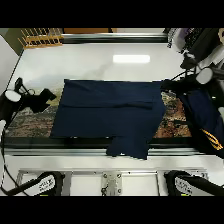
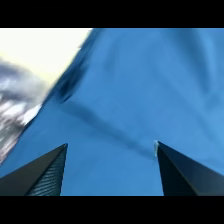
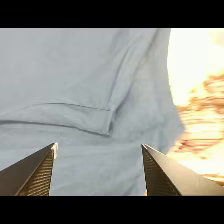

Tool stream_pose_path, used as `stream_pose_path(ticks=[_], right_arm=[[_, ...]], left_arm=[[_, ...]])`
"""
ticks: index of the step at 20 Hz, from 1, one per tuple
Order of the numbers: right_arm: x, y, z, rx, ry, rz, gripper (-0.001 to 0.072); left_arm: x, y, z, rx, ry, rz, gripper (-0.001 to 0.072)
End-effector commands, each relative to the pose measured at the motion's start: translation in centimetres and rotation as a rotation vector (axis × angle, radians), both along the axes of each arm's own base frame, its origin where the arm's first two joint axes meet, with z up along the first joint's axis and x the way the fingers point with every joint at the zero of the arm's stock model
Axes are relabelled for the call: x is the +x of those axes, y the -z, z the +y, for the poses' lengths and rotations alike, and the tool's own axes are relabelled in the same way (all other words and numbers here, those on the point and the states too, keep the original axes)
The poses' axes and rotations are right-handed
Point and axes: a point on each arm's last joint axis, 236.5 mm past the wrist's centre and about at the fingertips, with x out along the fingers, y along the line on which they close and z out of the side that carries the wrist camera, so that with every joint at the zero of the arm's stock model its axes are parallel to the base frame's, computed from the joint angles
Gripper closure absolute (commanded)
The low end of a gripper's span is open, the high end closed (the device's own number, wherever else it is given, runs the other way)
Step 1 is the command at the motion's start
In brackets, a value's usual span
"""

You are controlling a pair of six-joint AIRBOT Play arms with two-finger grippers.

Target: Fold the clothes and pants, and hang the long-sleeved shirts on hangers.

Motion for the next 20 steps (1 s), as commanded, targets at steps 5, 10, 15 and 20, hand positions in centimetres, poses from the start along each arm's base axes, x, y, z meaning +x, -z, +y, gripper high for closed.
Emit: stream_pose_path(ticks=[5, 10, 15, 20], right_arm=[[-3.3, -8.2, -0.8, -0.024, 0.015, -0.191, 0.0135], [-3.3, -8.0, -0.5, -0.004, 0.015, -0.184, 0.0135], [-3.3, -7.9, -0.5, -0.004, 0.015, -0.183, 0.0135], [-3.3, -7.9, -0.5, -0.004, 0.015, -0.183, 0.0134]], left_arm=[[-14.7, 6.0, 2.0, -0.095, -0.247, 0.170, 0.0124], [-16.6, 7.9, 1.2, -0.099, -0.295, 0.171, 0.0124], [-17.0, 10.2, -1.2, -0.148, -0.261, 0.271, 0.0124], [-14.1, 10.2, -2.5, -0.166, -0.290, 0.197, 0.0124]])
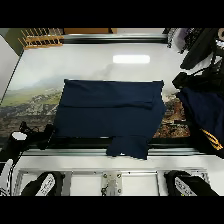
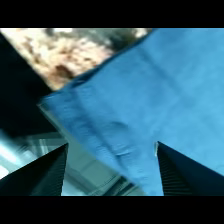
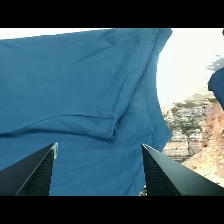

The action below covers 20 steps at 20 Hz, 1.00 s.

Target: Fold the clothes and pants, and hang the long-sleeved shirts on hangers.

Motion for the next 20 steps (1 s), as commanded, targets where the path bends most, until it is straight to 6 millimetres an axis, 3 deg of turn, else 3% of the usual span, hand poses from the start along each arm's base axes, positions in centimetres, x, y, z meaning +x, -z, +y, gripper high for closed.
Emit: stream_pose_path(ticks=[1, 2, 3, 4, 5, 6, 7, 10, 13, 15, 18, 20], right_arm=[[0.0, 0.0, 0.0, 0.001, 0.000, 0.000, 0.0135], [0.0, 0.0, 0.0, 0.001, 0.000, 0.000, 0.0134], [0.0, 0.1, 0.0, 0.001, 0.000, 0.002, 0.0135], [-0.1, 0.3, 0.0, 0.002, 0.001, 0.007, 0.0134], [-0.2, 0.8, 0.0, 0.003, 0.001, 0.019, 0.0134], [-0.5, 1.5, 0.0, 0.004, 0.000, 0.040, 0.0134], [-1.1, 2.7, 0.0, 0.009, 0.001, 0.077, 0.0133], [-5.1, 8.6, -1.9, 0.058, 0.060, 0.271, 0.0132], [-12.3, 17.3, -3.6, 0.131, 0.152, 0.570, 0.0125], [-16.2, 21.3, -1.4, 0.215, 0.110, 0.694, 0.0015], [-20.4, 24.4, 4.1, 0.360, 0.013, 0.806, 0.0011], [-22.0, 25.7, 6.5, 0.382, -0.030, 0.838, 0.0011]], left_arm=[[1.7, 0.4, -0.6, 0.002, -0.041, -0.031, 0.0124], [2.1, 0.5, -0.7, 0.000, -0.039, -0.029, 0.0125], [2.5, 0.4, -1.0, -0.002, -0.027, -0.029, 0.0199], [3.2, 0.2, -1.3, 0.001, -0.006, -0.035, 0.0349], [4.1, -0.1, -1.6, 0.008, 0.015, -0.048, 0.0375], [4.9, -0.5, -1.9, 0.019, 0.043, -0.059, 0.0607], [5.4, -0.9, -2.0, 0.039, 0.073, -0.070, 0.0699], [5.5, -2.9, -1.6, 0.104, 0.138, -0.112, 0.0699], [3.8, -4.3, -1.3, 0.161, 0.220, -0.101, 0.0699], [3.3, -5.1, -1.2, 0.180, 0.238, -0.109, 0.0699], [3.0, -5.5, -1.2, 0.195, 0.235, -0.134, 0.0699], [2.4, -5.1, -1.3, 0.195, 0.234, -0.131, 0.0699]])
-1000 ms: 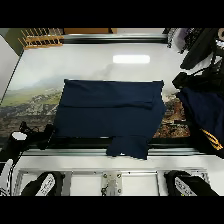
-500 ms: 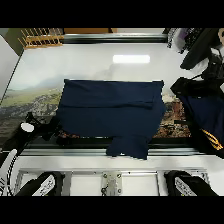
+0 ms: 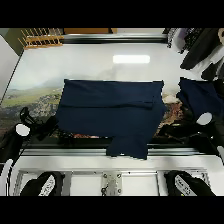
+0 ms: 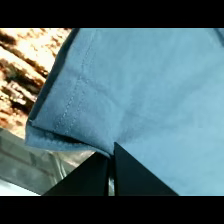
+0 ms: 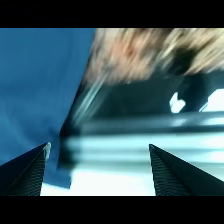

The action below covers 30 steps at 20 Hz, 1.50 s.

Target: Fold the clothes and pants, and hang the long-sleeved shirts on hangers.

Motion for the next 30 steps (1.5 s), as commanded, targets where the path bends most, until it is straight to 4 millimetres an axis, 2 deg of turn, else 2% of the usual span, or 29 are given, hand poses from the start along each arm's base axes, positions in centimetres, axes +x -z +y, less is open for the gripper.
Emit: stream_pose_path(ticks=[1, 3, 8, 9, 12, 13, 15, 17, 21, 23, 24, 25, 27, 28, 30], right_arm=[[-3.8, 2.4, 5.0, 0.126, -0.046, 0.071, 0.0011], [-4.0, 2.8, 7.1, 0.144, -0.089, 0.053, 0.0012], [-4.8, 4.0, 9.7, 0.137, -0.168, 0.066, 0.0017], [-5.0, 4.0, 9.8, 0.136, -0.178, 0.071, 0.0093], [-4.5, 3.7, 9.8, 0.135, -0.182, 0.059, 0.0556], [-4.1, 3.2, 9.8, 0.133, -0.194, 0.047, 0.0686], [-3.3, 1.2, 9.2, 0.114, -0.244, 0.010, 0.0698], [-3.7, -1.3, 7.6, 0.064, -0.315, -0.008, 0.0699], [-6.8, -4.7, 3.5, -0.063, -0.313, 0.028, 0.0699], [-8.0, -6.2, 2.5, -0.068, -0.283, 0.028, 0.0700], [-8.0, -7.0, 2.1, -0.069, -0.264, 0.021, 0.0700], [-7.3, -7.8, 1.8, -0.071, -0.243, 0.003, 0.0700], [-4.8, -9.5, 1.2, -0.081, -0.201, -0.057, 0.0701], [-3.1, -10.4, 1.0, -0.088, -0.191, -0.090, 0.0701], [0.7, -11.9, 0.8, -0.093, -0.181, -0.152, 0.0701]], left_arm=[[-1.1, 0.3, 0.0, 0.017, 0.012, 0.003, 0.0699], [-1.7, 0.8, -0.1, 0.017, 0.006, 0.003, 0.0699], [-2.3, 0.7, -0.2, 0.025, 0.005, -0.018, 0.0699], [-2.2, 0.5, -0.2, 0.028, 0.005, -0.027, 0.0699], [-2.3, 0.3, -0.3, 0.026, 0.008, -0.027, 0.0699], [-2.7, 0.4, -0.4, 0.023, 0.016, -0.012, 0.0698], [-3.9, -0.1, -0.5, 0.040, 0.058, 0.033, 0.0699], [-5.9, -1.3, -0.3, 0.079, 0.106, 0.070, 0.0699], [-11.0, -3.8, -2.2, 0.059, 0.174, 0.116, 0.0700], [-13.5, -4.4, -3.0, 0.050, 0.205, 0.148, 0.0700], [-14.2, -4.7, -3.3, 0.049, 0.214, 0.148, 0.0700], [-14.5, -5.0, -3.5, 0.047, 0.218, 0.136, 0.0700], [-14.0, -5.5, -4.5, 0.009, 0.224, 0.099, 0.0700], [-13.5, -5.7, -4.9, -0.013, 0.224, 0.092, 0.0700], [-11.3, -6.3, -4.0, 0.007, 0.214, 0.074, 0.0700]])
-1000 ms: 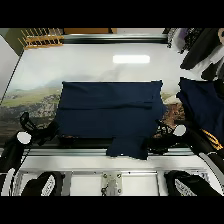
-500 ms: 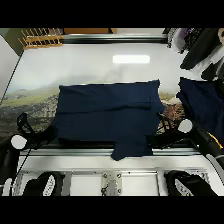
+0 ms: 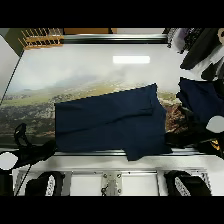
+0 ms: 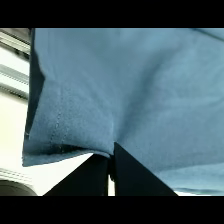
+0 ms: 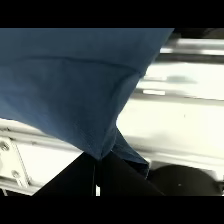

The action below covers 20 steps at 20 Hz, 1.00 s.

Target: Fold the clothes and pants, and hang the long-sleeved shirts on hangers.

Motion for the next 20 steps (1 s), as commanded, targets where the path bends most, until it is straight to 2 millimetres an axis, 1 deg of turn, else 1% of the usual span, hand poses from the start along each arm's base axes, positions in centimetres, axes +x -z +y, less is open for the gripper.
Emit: stream_pose_path(ticks=[1, 3, 4, 6, 8, 10, 12, 14, 15, 17, 20], right_arm=[[5.9, -2.8, -1.0, -0.013, 0.036, -0.107, 0.0701], [10.4, -3.7, -1.3, -0.012, 0.054, -0.169, 0.0700], [12.5, -4.1, -1.2, -0.003, 0.053, -0.194, 0.0701], [16.6, -4.4, -0.9, 0.025, 0.055, -0.235, 0.0701], [20.5, -4.4, -0.8, 0.040, 0.068, -0.278, 0.0700], [24.1, -3.8, -0.9, 0.036, 0.085, -0.325, 0.0700], [27.3, -2.6, -1.0, 0.033, 0.106, -0.365, 0.0700], [29.6, -1.1, -0.7, 0.037, 0.123, -0.390, 0.0700], [30.5, -0.1, -0.6, 0.036, 0.132, -0.398, 0.0700], [31.7, 1.7, -0.2, 0.032, 0.141, -0.406, 0.0700], [33.1, 3.7, 0.4, 0.021, 0.123, -0.427, 0.0699]], left_arm=[[2.9, -1.5, 0.4, -0.002, 0.006, -0.051, 0.0700], [7.0, -2.9, 1.5, 0.015, -0.007, -0.111, 0.0700], [8.6, -3.0, 2.0, 0.018, 0.005, -0.102, 0.0700], [11.3, -2.3, 2.3, 0.002, 0.060, -0.047, 0.0699], [14.8, -1.1, 2.6, -0.005, 0.098, -0.023, 0.0699], [18.6, -0.1, 3.1, -0.001, 0.096, -0.026, 0.0699], [21.9, 0.5, 3.1, 0.008, 0.106, -0.041, 0.0699], [24.5, 1.0, 3.0, 0.016, 0.116, -0.061, 0.0699], [25.5, 1.4, 3.0, 0.021, 0.120, -0.064, 0.0699], [27.0, 2.6, 2.9, 0.019, 0.127, -0.049, 0.0699], [28.5, 4.1, 3.0, 0.011, 0.128, -0.023, 0.0699]])
